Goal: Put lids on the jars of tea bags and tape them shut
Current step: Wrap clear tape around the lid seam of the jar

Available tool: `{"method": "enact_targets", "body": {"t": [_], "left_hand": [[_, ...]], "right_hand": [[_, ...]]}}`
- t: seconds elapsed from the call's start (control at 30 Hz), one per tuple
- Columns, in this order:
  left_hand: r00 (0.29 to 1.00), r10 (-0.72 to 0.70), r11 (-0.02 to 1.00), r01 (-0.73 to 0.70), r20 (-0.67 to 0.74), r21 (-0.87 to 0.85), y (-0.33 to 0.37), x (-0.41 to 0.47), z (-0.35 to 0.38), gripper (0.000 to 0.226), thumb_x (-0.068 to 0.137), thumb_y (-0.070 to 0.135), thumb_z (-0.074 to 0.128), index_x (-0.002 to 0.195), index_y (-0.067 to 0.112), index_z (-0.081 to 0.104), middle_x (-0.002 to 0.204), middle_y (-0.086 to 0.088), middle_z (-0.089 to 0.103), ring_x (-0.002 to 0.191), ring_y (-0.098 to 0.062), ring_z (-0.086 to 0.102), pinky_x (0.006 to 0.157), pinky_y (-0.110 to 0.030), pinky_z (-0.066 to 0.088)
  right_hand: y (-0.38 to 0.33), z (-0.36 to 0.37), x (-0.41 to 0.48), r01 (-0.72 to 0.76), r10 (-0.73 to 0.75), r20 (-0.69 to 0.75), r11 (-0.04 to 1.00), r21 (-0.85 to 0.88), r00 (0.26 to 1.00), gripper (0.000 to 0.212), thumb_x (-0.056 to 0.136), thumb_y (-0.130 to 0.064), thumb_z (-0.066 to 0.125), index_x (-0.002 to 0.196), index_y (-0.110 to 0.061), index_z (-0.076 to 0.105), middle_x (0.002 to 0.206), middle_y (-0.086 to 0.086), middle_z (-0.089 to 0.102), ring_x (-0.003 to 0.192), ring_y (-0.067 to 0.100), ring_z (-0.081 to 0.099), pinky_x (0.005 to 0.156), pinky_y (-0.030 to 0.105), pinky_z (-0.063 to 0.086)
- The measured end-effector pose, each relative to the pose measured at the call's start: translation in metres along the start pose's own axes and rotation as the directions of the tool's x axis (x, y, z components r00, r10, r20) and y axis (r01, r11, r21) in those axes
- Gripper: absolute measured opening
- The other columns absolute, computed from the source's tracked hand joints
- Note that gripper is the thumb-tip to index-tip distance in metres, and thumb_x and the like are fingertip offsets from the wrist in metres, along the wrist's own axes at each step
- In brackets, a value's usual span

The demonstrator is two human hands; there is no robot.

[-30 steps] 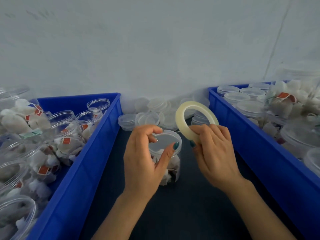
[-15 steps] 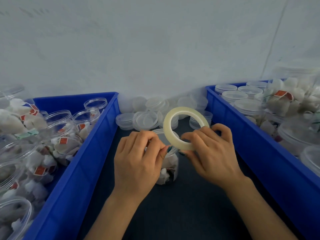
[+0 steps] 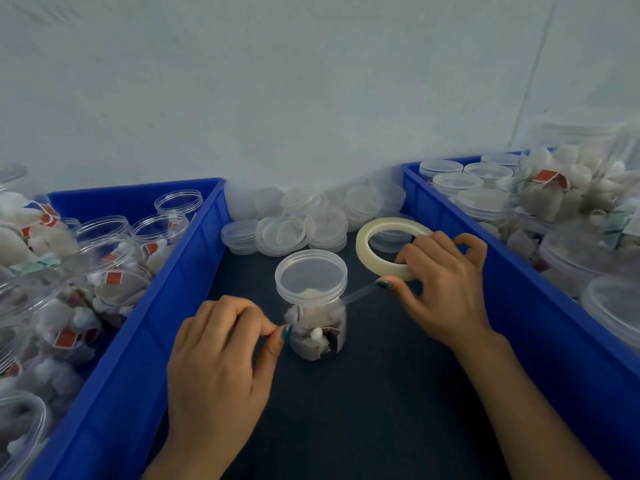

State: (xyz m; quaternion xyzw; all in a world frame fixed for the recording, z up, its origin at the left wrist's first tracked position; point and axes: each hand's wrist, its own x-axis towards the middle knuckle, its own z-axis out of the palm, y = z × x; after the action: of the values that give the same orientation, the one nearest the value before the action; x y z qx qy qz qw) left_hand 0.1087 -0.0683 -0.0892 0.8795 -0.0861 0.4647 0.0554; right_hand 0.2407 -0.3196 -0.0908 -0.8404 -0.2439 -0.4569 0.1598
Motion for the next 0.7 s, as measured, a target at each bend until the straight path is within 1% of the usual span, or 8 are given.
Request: {"method": "enact_targets", "body": {"t": [0.1, 0.23, 0.3, 0.43, 0.5, 0.53, 0.6, 0.7], "left_hand": [[1.000, -0.023, 1.000, 0.023, 0.009, -0.010, -0.004, 0.000, 0.001, 0.027, 0.094, 0.032, 0.050, 0.078, 0.013, 0.060, 0.089, -0.001, 0.057, 0.077, -0.016, 0.048, 0.063, -0.033, 0.039], [1.000, -0.025, 1.000, 0.025, 0.019, -0.002, -0.008, 0.002, 0.006, 0.028, 0.094, 0.033, 0.049, 0.079, 0.013, 0.060, 0.088, -0.002, 0.057, 0.077, -0.017, 0.049, 0.062, -0.032, 0.039], [0.999, -0.037, 0.999, 0.037, 0.026, -0.002, -0.011, 0.003, 0.009, 0.029, 0.094, 0.035, 0.049, 0.079, 0.012, 0.060, 0.088, -0.002, 0.057, 0.076, -0.018, 0.050, 0.061, -0.033, 0.041], [0.994, -0.093, 0.994, 0.095, 0.052, -0.051, -0.011, 0.007, 0.014, 0.030, 0.100, 0.035, 0.054, 0.083, 0.012, 0.062, 0.092, -0.001, 0.059, 0.077, -0.017, 0.052, 0.060, -0.033, 0.042], [0.980, -0.146, 0.982, 0.160, 0.136, -0.096, -0.010, 0.007, 0.014, 0.030, 0.100, 0.044, 0.051, 0.095, 0.017, 0.064, 0.102, 0.003, 0.060, 0.086, -0.015, 0.056, 0.066, -0.030, 0.043], [0.963, -0.179, 0.973, 0.204, 0.203, -0.111, -0.009, 0.006, 0.014, 0.035, 0.099, 0.052, 0.048, 0.104, 0.021, 0.062, 0.110, 0.006, 0.060, 0.093, -0.013, 0.057, 0.071, -0.029, 0.044], [0.913, -0.247, 0.947, 0.298, 0.323, -0.119, -0.006, 0.005, 0.014, 0.052, 0.093, 0.068, 0.044, 0.123, 0.027, 0.054, 0.125, 0.009, 0.058, 0.107, -0.010, 0.058, 0.081, -0.028, 0.043], [0.855, -0.313, 0.903, 0.402, 0.413, -0.149, -0.002, 0.005, 0.020, 0.083, 0.078, 0.088, 0.041, 0.141, 0.035, 0.034, 0.139, 0.012, 0.051, 0.122, -0.005, 0.052, 0.087, -0.028, 0.043]], "right_hand": [[-0.002, 0.003, -0.001, -0.008, 0.008, -0.005, 1.000, 0.002, 1.000, 0.056, 0.098, -0.065, 0.037, 0.076, -0.019, 0.058, 0.083, -0.007, 0.058, 0.084, 0.019, 0.056, 0.085, 0.039, 0.025], [-0.002, 0.006, -0.003, -0.027, 0.027, 0.032, 1.000, -0.003, 0.999, 0.054, 0.098, -0.065, 0.036, 0.078, -0.019, 0.058, 0.086, -0.005, 0.060, 0.086, 0.021, 0.057, 0.085, 0.040, 0.026], [-0.003, 0.008, -0.003, -0.034, 0.034, 0.047, 0.999, -0.008, 0.998, 0.051, 0.097, -0.063, 0.039, 0.080, -0.020, 0.059, 0.088, -0.004, 0.061, 0.087, 0.022, 0.057, 0.084, 0.040, 0.026], [-0.005, 0.010, -0.004, -0.051, 0.051, 0.048, 0.999, -0.007, 0.998, 0.047, 0.096, -0.060, 0.042, 0.083, -0.020, 0.063, 0.091, -0.004, 0.062, 0.090, 0.021, 0.056, 0.084, 0.039, 0.023], [-0.006, 0.010, -0.004, -0.054, 0.054, 0.049, 0.999, -0.004, 0.997, 0.048, 0.095, -0.060, 0.044, 0.086, -0.019, 0.067, 0.092, -0.004, 0.062, 0.092, 0.022, 0.056, 0.084, 0.038, 0.022], [-0.007, 0.010, -0.004, -0.055, 0.055, 0.051, 0.998, 0.000, 0.997, 0.047, 0.095, -0.060, 0.044, 0.087, -0.019, 0.068, 0.092, -0.004, 0.062, 0.092, 0.022, 0.056, 0.084, 0.038, 0.021], [-0.009, 0.010, -0.004, -0.057, 0.056, 0.055, 0.998, 0.013, 0.997, 0.046, 0.094, -0.059, 0.046, 0.087, -0.020, 0.069, 0.092, -0.005, 0.061, 0.092, 0.020, 0.056, 0.084, 0.036, 0.018], [-0.014, 0.010, -0.004, -0.048, 0.046, 0.058, 0.999, 0.026, 0.997, 0.046, 0.095, -0.060, 0.046, 0.086, -0.021, 0.069, 0.091, -0.007, 0.060, 0.092, 0.018, 0.054, 0.084, 0.033, 0.015]]}}
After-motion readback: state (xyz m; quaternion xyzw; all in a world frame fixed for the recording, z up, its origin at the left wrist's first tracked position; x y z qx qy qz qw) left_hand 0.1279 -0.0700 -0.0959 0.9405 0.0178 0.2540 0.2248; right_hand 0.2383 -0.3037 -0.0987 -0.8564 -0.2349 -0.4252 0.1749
